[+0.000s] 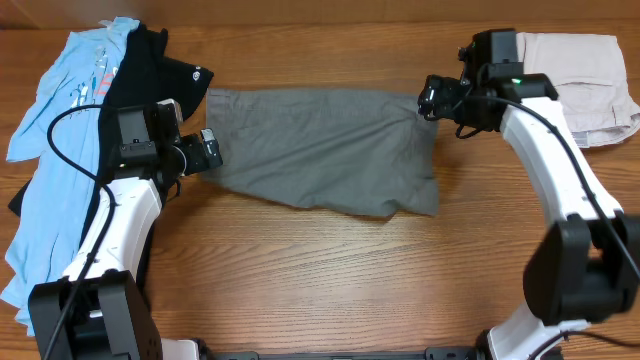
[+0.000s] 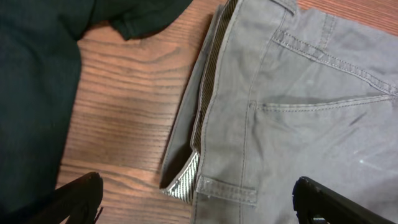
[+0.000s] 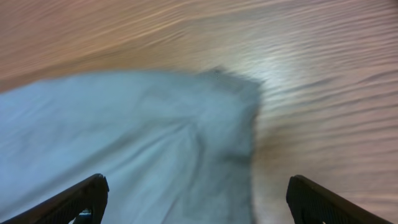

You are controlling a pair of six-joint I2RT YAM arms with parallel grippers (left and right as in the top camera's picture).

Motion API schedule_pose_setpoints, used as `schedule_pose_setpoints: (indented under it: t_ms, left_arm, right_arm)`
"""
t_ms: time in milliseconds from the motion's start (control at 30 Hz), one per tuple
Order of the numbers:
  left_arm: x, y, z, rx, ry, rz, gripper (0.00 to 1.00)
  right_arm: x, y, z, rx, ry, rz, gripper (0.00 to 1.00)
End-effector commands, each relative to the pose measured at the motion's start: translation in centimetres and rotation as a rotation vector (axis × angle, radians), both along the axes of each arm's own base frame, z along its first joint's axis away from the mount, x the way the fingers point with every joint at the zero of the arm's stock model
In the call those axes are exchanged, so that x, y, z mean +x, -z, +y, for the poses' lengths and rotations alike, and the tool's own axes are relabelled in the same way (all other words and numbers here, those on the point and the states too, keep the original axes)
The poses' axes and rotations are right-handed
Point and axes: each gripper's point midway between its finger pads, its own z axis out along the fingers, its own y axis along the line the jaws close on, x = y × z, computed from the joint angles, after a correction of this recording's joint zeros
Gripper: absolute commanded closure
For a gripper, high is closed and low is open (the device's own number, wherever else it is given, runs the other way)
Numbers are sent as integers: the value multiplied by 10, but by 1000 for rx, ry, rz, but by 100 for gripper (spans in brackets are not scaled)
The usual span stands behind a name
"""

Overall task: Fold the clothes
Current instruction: 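Grasp the folded shorts' side edges with both grippers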

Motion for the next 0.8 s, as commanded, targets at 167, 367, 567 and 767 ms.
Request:
schedule_pose_setpoints:
  t_ms: [167,367,567,767]
  left_arm:
    - [23,-2,-18,-55,129,-77,0]
    - [42,29,-39,-177,213,-63,0]
    - [59,43,-35,-172,207,-81,0]
    - [58,48,-12,-160,168,-78,0]
  right_arm:
    - [-29,13,51,107,-186,48,5]
    - [-39,43,52,106,-190,73,8]
    - [-38,52,52,105,-191,59,9]
    - [-39,53,52,105,-190,62,10]
